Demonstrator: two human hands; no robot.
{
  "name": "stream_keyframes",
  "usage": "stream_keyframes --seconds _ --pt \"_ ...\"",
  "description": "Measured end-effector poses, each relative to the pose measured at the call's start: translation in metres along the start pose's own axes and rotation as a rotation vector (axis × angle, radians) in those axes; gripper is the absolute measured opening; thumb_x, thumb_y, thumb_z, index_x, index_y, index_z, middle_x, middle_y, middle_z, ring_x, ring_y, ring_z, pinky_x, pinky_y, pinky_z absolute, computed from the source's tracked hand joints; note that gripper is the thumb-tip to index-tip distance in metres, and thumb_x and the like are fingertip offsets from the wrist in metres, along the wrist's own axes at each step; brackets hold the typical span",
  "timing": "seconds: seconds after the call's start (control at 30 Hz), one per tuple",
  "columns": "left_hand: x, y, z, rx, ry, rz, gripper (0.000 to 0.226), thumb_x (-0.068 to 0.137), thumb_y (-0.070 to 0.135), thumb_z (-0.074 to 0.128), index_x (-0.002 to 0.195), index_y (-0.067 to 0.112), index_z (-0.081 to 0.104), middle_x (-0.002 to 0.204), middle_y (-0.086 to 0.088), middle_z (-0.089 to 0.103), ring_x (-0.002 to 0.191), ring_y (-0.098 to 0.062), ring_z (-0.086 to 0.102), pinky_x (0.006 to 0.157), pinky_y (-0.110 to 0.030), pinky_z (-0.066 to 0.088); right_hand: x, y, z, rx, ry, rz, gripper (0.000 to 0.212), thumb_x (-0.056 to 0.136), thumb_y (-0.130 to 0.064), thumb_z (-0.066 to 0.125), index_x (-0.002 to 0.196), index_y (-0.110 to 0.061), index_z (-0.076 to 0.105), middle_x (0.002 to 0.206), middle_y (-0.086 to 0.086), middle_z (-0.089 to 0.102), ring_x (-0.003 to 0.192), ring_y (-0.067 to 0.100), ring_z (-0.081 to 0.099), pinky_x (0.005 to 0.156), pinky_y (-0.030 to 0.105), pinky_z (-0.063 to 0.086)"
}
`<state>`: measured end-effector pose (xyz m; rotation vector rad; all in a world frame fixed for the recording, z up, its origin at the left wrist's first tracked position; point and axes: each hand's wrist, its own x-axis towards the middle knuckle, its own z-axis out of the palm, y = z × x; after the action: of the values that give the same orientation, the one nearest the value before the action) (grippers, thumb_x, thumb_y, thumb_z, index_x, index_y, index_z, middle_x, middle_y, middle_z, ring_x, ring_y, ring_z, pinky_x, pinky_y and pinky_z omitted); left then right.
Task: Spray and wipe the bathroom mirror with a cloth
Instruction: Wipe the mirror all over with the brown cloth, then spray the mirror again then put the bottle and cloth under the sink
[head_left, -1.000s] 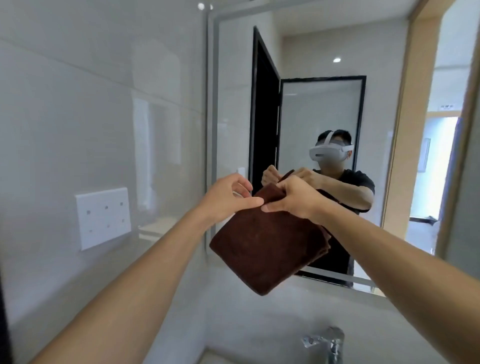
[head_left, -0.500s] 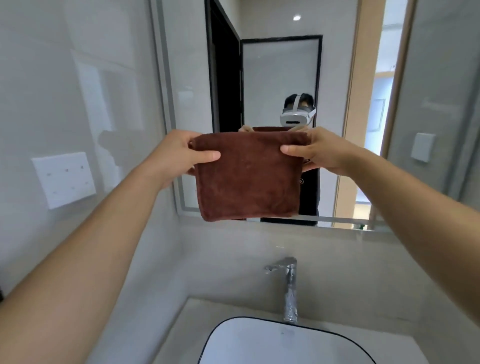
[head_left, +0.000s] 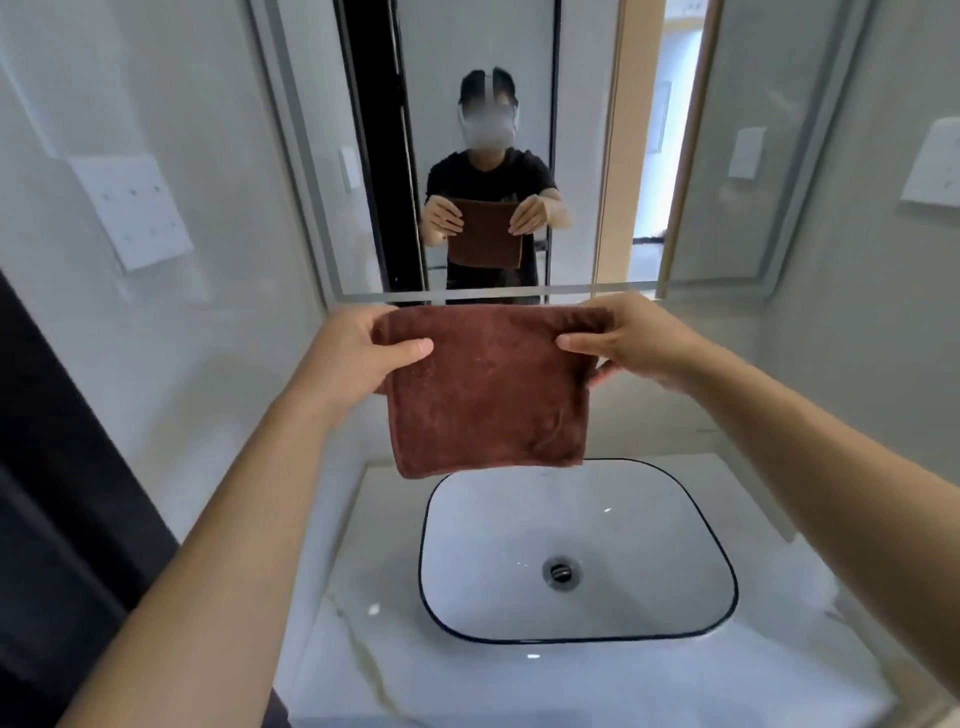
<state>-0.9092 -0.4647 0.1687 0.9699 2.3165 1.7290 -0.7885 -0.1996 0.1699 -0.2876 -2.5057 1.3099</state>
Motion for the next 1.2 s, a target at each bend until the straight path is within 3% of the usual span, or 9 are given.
stream_keyframes --seconds 0.07,0.13,0.33,0.43,0.6,0.73,0.83,0.97,1.2 --pt "-0.02 -0.028 0.008 -0.015 -0.035 -0.061 0.022 0.088 0.005 0.071 0.108 0.012 0.074 0.093 -0.005 0.077 0.077 -0.012 0.073 0.066 -0.029 0.061 -0.022 0.019 0.023 0.053 -0.03 0.071 0.007 0.094 -0.006 0.068 0.096 -0.011 0.073 0.085 0.006 0.075 0.076 0.023 0.072 0.079 0.047 0.063" --pt "-0.039 -0.055 0.016 -0.01 -0.061 -0.125 0.02 0.088 0.003 0.07 0.105 0.011 0.074 0.091 -0.007 0.075 0.076 -0.014 0.072 0.068 -0.032 0.061 -0.042 0.038 0.044 0.087 -0.057 0.141 0.013 0.094 -0.003 0.067 0.087 -0.013 0.071 0.078 0.004 0.073 0.072 0.022 0.072 0.079 0.046 0.063" --pt "-0.074 -0.121 0.032 -0.001 -0.069 -0.261 0.015 0.084 0.001 0.072 0.095 0.011 0.076 0.087 -0.02 0.072 0.079 -0.024 0.067 0.083 -0.052 0.057 -0.078 0.089 0.094 0.082 -0.096 0.276 0.008 0.093 0.0 0.066 0.089 -0.005 0.07 0.084 0.014 0.067 0.078 0.024 0.069 0.079 0.045 0.064" --pt "-0.089 -0.137 0.039 0.01 -0.039 -0.321 0.018 0.083 0.0 0.073 0.089 0.017 0.076 0.079 -0.008 0.072 0.076 -0.021 0.067 0.084 -0.053 0.056 -0.084 0.104 0.109 0.071 -0.116 0.303 0.021 0.093 0.002 0.065 0.077 -0.011 0.062 0.076 0.007 0.06 0.073 0.021 0.065 0.078 0.048 0.064" --pt "-0.109 -0.164 0.043 0.031 -0.017 -0.393 0.026 0.067 0.023 0.074 0.089 0.01 0.074 0.076 -0.009 0.069 0.072 -0.023 0.065 0.078 -0.054 0.057 -0.091 0.13 0.129 0.065 -0.168 0.351 0.009 0.092 -0.002 0.066 0.084 -0.003 0.063 0.081 0.013 0.06 0.078 0.032 0.069 0.077 0.052 0.063" --pt "-0.118 -0.187 0.044 0.041 -0.009 -0.426 0.011 0.082 0.005 0.075 0.092 0.01 0.075 0.078 -0.008 0.073 0.073 -0.021 0.069 0.071 -0.038 0.055 -0.089 0.144 0.149 0.098 -0.214 0.404 0.008 0.093 -0.003 0.065 0.087 0.0 0.062 0.085 0.016 0.058 0.077 0.031 0.067 0.078 0.052 0.063" --pt "-0.111 -0.209 0.045 0.078 -0.013 -0.473 0.011 0.082 0.002 0.075 0.092 0.007 0.075 0.083 -0.013 0.074 0.074 -0.023 0.069 0.071 -0.037 0.054 -0.08 0.156 0.17 0.124 -0.23 0.487 0.008 0.093 -0.003 0.066 0.086 -0.003 0.061 0.089 0.017 0.058 0.077 0.034 0.067 0.076 0.052 0.064" --pt "-0.086 -0.245 0.054 0.152 -0.004 -0.532 0.014 0.079 0.002 0.078 0.076 0.013 0.07 0.068 -0.004 0.067 0.065 -0.019 0.064 0.069 -0.033 0.051 -0.063 0.178 0.2 0.097 -0.189 0.616 0.006 0.092 -0.006 0.065 0.088 -0.008 0.061 0.086 0.014 0.063 0.079 0.041 0.074 0.078 0.052 0.063" --pt "-0.05 -0.297 0.072 0.264 -0.055 -0.572 0.01 0.076 0.013 0.081 0.086 0.014 0.077 0.085 -0.006 0.077 0.084 -0.026 0.073 0.086 -0.045 0.059 -0.05 0.197 0.217 0.07 -0.085 0.726 0.004 0.091 -0.01 0.066 0.093 -0.009 0.063 0.077 0.007 0.062 0.088 0.044 0.074 0.082 0.048 0.063"
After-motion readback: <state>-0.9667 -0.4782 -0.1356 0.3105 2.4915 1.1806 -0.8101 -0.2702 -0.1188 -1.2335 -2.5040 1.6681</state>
